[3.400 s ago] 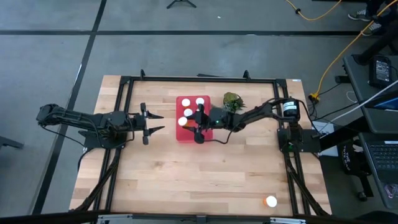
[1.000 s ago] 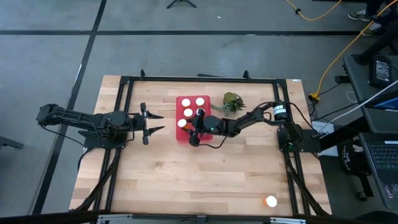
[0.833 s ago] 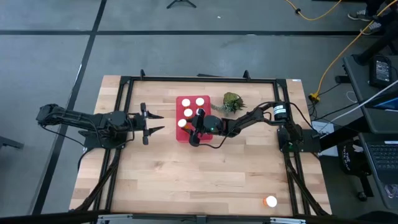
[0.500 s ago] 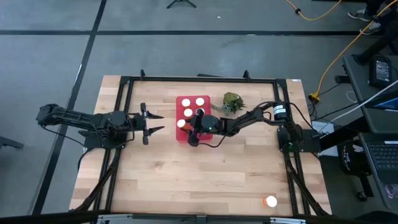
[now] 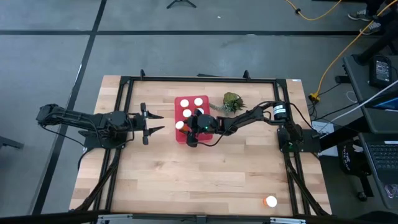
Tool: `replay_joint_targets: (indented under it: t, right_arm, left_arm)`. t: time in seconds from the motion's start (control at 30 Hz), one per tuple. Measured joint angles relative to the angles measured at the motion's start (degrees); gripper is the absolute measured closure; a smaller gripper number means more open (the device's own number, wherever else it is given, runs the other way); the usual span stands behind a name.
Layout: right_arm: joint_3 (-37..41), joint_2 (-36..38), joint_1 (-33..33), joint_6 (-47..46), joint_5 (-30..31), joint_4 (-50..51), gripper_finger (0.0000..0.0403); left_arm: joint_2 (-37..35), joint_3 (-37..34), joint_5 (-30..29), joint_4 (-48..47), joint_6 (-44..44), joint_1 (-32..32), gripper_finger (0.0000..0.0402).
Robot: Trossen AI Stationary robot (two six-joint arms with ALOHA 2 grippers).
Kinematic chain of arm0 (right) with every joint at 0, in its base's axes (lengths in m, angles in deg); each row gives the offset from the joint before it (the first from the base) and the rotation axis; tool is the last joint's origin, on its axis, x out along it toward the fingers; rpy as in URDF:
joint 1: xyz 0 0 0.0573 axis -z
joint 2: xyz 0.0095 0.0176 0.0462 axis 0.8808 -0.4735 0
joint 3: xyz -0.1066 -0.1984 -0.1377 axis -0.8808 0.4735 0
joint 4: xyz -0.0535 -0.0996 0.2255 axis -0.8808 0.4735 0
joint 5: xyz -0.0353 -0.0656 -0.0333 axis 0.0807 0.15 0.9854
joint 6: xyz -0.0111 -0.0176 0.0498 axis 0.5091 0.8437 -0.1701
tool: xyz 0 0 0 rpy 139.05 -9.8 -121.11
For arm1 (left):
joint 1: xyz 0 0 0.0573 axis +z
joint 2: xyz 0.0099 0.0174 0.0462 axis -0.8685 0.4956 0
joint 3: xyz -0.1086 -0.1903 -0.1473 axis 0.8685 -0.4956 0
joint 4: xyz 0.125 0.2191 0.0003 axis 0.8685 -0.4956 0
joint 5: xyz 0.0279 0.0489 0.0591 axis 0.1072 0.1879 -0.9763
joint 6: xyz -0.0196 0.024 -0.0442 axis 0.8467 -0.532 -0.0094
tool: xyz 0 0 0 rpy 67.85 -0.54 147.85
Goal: Pick and place pill bottles into a basket
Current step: Put the orange pill bottle into the red bin
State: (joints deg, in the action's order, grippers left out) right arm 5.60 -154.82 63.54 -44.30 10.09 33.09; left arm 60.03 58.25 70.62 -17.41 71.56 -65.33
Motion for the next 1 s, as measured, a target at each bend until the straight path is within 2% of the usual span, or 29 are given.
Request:
replay_joint_targets:
  t: [0.4,1.0]
  right_arm:
    - [0.0,0.19,0.0,0.28,0.0,0.11,0.0119]
    - [0.12,3.85,-0.13,3.5,0.17,2.51,0.0116]
  left_arm:
    - [0.0,0.0,0.0,0.0,0.0,0.02,0.0213]
    - [-0.02,0.0,0.0,0.05,0.02,0.0,0.0213]
